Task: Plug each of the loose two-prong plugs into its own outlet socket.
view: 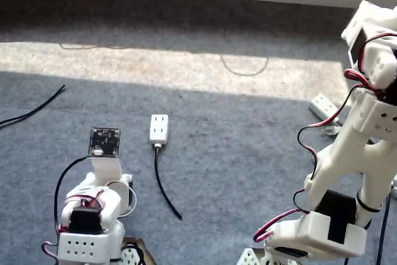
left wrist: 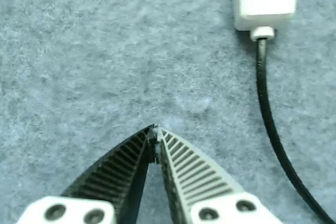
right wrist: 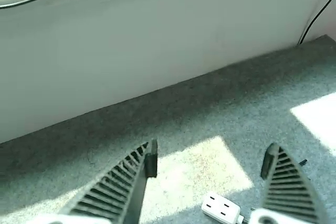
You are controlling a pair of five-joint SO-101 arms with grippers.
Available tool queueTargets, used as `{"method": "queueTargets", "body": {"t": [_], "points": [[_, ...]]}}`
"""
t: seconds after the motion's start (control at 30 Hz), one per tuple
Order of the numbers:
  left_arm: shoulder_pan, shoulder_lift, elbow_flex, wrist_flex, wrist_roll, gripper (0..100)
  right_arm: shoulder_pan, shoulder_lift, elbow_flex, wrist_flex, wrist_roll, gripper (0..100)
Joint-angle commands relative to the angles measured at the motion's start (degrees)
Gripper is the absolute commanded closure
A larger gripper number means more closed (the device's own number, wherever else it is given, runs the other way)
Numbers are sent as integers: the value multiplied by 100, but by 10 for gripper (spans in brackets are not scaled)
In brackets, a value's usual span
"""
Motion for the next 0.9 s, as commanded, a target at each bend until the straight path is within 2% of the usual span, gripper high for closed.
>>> {"method": "queueTargets", "body": {"t": [0.0,0.1,0.17,0.23,0.4,0.47,0.53,0.67,0.77,0.87], "points": [[1156,4,22,18,-35,994,66,-233,-224,22,44,685],[1745,-4,22,-9,-53,994,66,-233,-233,22,44,685],[1631,-13,-92,-343,-70,994,66,-233,-242,22,44,685],[1218,-75,-382,-1345,-70,994,57,-233,-224,22,44,685],[-321,-268,-1024,-4475,-44,994,75,-233,-224,22,44,685],[-734,-242,-1305,-5037,-44,993,75,-233,-224,31,44,685],[-1059,-233,-1807,-5029,-211,993,75,-233,-224,31,44,685],[-2457,-198,-2958,-4782,-1486,992,48,-233,-233,92,44,685],[-3160,277,-3477,-4800,-1591,976,40,-233,-224,92,44,685],[-3890,1560,-4286,-4774,-1582,903,40,-233,-224,92,44,685]]}}
